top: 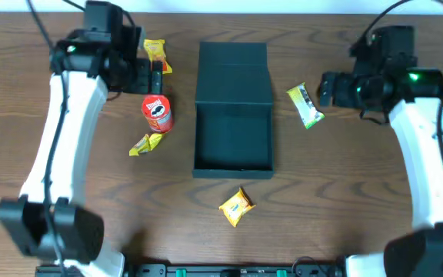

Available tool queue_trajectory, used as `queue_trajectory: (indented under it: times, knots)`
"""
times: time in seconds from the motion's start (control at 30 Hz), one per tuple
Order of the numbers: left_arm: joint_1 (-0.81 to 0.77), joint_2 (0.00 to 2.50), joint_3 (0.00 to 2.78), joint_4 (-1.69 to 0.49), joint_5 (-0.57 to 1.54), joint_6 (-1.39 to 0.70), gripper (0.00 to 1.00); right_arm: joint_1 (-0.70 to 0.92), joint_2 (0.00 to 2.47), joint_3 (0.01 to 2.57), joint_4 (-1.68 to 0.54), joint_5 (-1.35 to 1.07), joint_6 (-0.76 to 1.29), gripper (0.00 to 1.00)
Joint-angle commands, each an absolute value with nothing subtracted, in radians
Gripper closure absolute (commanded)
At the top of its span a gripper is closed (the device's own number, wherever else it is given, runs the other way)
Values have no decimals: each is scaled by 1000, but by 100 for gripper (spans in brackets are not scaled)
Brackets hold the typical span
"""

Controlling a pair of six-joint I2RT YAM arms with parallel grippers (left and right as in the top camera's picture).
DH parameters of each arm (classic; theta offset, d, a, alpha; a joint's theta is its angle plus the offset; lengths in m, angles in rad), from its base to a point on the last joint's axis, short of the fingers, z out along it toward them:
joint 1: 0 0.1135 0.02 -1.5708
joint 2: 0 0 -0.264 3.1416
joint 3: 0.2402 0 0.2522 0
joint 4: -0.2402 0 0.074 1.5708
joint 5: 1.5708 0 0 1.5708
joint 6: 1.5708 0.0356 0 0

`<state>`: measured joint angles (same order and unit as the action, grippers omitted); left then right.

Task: Pack container
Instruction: 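Move the left gripper to the red can and the right toward the snack bar, then grasp the red can with the left gripper and lift it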

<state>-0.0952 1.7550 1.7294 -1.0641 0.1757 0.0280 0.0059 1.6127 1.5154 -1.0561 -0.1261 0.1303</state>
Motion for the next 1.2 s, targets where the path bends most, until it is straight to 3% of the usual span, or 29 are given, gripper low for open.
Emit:
queue_trajectory:
  times: [0.0, 0.17, 0.37, 0.8, 1.17]
  knots:
    - [-94, 1827, 1745, -1105, 220, -31, 5, 15, 1661, 1528, -1105, -279, 146, 1]
    - [-94, 1926, 1745, -1137, 281, -30, 5, 15, 1721, 1528, -1137, -359, 146, 1]
    - [-94, 2028, 1745, -1079, 223, -22, 5, 15, 1738, 1528, -1101, -242, 286, 1]
    - [-113, 2130, 1745, -1010, 85, -30, 3, 15, 1738, 1528, -1031, -235, 336, 1]
    - [-141, 2130, 1746, -1182, 95, -30, 2, 14, 1738, 1528, -1003, -190, 348, 1]
